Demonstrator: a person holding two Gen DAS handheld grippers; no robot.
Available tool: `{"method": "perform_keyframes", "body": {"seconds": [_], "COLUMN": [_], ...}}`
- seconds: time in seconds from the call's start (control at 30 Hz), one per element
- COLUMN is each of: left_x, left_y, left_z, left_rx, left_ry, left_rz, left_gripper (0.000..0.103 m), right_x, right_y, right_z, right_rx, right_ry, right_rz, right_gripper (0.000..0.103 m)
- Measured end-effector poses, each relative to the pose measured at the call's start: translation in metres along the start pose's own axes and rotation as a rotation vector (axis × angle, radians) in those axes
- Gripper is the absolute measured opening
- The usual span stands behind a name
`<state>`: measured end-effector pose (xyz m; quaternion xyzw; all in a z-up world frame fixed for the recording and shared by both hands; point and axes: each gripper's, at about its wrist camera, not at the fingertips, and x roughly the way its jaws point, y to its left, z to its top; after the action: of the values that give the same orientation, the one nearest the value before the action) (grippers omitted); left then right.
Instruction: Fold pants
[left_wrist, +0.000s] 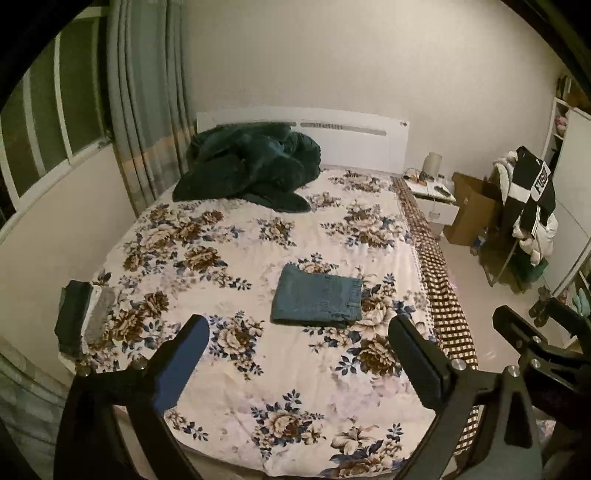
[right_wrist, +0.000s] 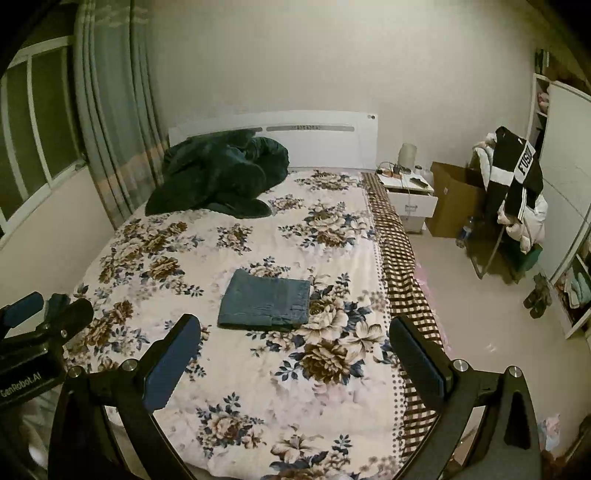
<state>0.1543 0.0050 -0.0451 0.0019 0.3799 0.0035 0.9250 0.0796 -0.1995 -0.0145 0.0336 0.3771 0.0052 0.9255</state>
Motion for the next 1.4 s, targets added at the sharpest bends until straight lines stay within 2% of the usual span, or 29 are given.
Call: {"method": "perform_keyframes", "body": {"seconds": [0.27, 0.9, 0.97, 1.4], "left_x": [-0.017, -0.03, -0.031, -0.022], "left_y": [0.006, 0.003, 0.0, 0.006], "left_z": [-0.01, -0.018, -0.018, -0.013], "left_rx": [0.02, 0.022, 0.024, 0.014], "left_ry": [-0.017, -0.021, -0.025, -0.012], "left_rz": [0.024, 0.032, 0.034, 0.036], "left_gripper": [0.099, 0.1, 0.102, 0.103], "right_x": [-0.036, -0.022, -0.021, -0.019], "right_y": [0.012, 0.004, 0.004, 0.003], "right_z": [-0.008, -0.013, -0.01, -0.011], "right_rx": [-0.01, -0.013, -0.016, -0.01], "right_ry": [-0.021, 0.004, 0.009, 0.008], "right_rz": [-0.006, -0.013, -0.01, -0.001], "right_gripper": [0.103, 0.103, 0.103, 0.103]}}
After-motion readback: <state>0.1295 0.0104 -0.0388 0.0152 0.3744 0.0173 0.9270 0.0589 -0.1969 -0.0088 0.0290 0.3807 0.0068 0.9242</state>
